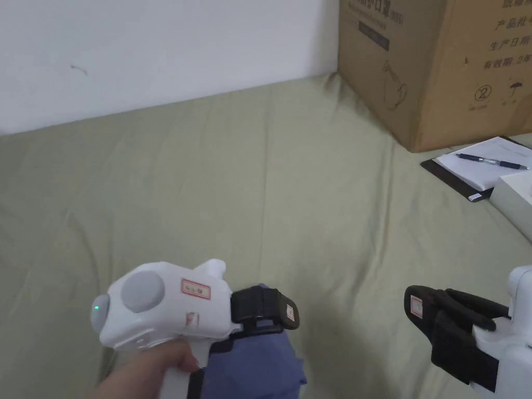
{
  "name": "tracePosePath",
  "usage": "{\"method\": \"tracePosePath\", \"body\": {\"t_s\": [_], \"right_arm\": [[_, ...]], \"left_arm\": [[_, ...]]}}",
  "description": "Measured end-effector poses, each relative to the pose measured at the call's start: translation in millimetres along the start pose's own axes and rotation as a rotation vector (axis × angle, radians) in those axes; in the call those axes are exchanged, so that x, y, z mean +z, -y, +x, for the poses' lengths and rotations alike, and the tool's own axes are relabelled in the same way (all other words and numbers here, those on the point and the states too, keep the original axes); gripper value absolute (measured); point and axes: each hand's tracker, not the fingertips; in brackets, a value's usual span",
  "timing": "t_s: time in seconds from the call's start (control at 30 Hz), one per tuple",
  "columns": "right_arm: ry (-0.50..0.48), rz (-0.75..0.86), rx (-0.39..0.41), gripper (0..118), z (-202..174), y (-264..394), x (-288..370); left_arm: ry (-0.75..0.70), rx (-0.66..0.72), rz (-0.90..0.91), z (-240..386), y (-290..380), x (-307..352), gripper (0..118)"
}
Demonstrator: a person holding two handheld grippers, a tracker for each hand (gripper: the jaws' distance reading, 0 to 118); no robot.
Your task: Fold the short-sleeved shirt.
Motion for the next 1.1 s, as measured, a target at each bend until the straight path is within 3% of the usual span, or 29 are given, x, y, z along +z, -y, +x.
{"method": "tracePosePath", "body": {"t_s": [0.13, 0.17, 0.2, 0.27, 0.33, 0.47, 0.53, 0.57, 0.67, 0.73, 0.77, 0.83, 0.97, 1.1], "right_arm": [[-0.006, -0.01, -0.018, 0, 5, 2, -9], [-0.006, -0.013, -0.016, 0, 5, 3, -11], [-0.008, -0.016, -0.015, 0, 5, 3, -13], [-0.017, -0.02, -0.013, 0, 4, 5, -14], [-0.022, -0.024, -0.012, 0, 3, 6, -16], [-0.02, -0.035, -0.006, 0, 1, 8, -18], [-0.014, -0.042, -0.004, 0, 1, 9, -18], [-0.01, -0.046, -0.001, 0, 1, 9, -19], [0.019, -0.043, 0.047, 0, -4, 10, -18], [0.013, -0.047, 0.049, 0, -7, 7, -17], [0.006, -0.046, 0.045, 0, -10, 6, -16], [-0.02, -0.032, 0.033, 0, -15, 0, -11], [-0.087, 0.041, 0.059, 0, -35, -19, 2], [-0.101, 0.218, 0.13, 0, -69, -44, 27]], "left_arm": [[-0.115, -0.004, 0.079, -21, 9, 38, 116], [-0.113, 0.024, 0.09, -29, 10, 46, 106], [-0.07, 0.017, 0.114, -36, 13, 50, 79], [-0.074, 0.0, 0.137, -38, 16, 46, 0], [-0.168, -0.043, 0.174, -32, 19, 33, 0], [-0.017, -0.003, 0.079, -20, 14, -26, 0], [-0.182, 0.002, 0.02, -14, 12, -69, 0], [-0.162, 0.009, 0.016, -13, 13, -80, 0], [0.016, 0.099, 0.059, -11, 15, -95, 0], [0.228, 0.203, 0.054, -12, 17, -94, 0], [0.348, 0.26, 0.064, -13, 22, -86, 0], [0.472, 0.246, 0.19, -4, 34, -50, 0], [0.323, -0.06, 0.489, 23, 60, 64, 0], [0.074, -0.244, 0.876, 47, 104, 174, 0]]}}
